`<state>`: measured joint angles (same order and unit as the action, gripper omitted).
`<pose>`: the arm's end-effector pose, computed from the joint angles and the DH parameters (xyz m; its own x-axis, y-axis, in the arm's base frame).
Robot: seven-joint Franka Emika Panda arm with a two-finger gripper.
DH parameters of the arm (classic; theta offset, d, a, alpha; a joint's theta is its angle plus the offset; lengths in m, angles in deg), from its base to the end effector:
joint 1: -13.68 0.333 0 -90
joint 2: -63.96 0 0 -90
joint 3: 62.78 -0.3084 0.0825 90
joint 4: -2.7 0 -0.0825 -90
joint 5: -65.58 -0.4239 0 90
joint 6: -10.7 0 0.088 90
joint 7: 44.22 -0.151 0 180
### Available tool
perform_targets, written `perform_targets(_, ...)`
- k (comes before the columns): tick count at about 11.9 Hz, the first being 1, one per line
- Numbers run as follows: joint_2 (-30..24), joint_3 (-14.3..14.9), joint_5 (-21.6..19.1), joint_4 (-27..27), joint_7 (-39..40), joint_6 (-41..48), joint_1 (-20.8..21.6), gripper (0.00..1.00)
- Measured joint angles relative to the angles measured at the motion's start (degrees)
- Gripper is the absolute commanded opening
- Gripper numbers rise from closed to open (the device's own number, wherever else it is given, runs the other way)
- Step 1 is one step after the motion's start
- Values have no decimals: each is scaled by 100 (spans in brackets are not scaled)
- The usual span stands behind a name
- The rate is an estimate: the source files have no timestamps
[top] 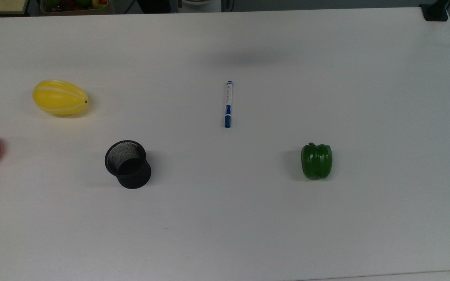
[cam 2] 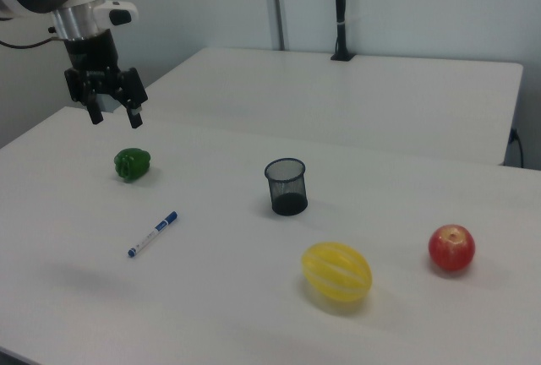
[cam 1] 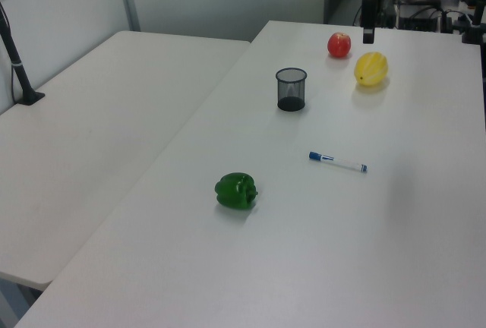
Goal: Place marker
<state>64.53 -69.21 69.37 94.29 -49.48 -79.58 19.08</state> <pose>0.5847 0.1121 0.5536 0.9930 0.1149 -0.0267 0.1165 -0.9909 0.0677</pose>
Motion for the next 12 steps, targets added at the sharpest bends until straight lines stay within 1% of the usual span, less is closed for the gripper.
perform_targets(3,25,-5,-199,1,-58,-45,20,100)
perform_targets(5,84,-5,-236,28,-67,-208,17,100)
perform_targets(7,297,-5,-239,123,-70,-577,16,100)
perform_targets(10,646,-5,-239,471,-115,-1181,59,100)
perform_targets(12,884,-6,-219,669,-455,-1571,146,100)
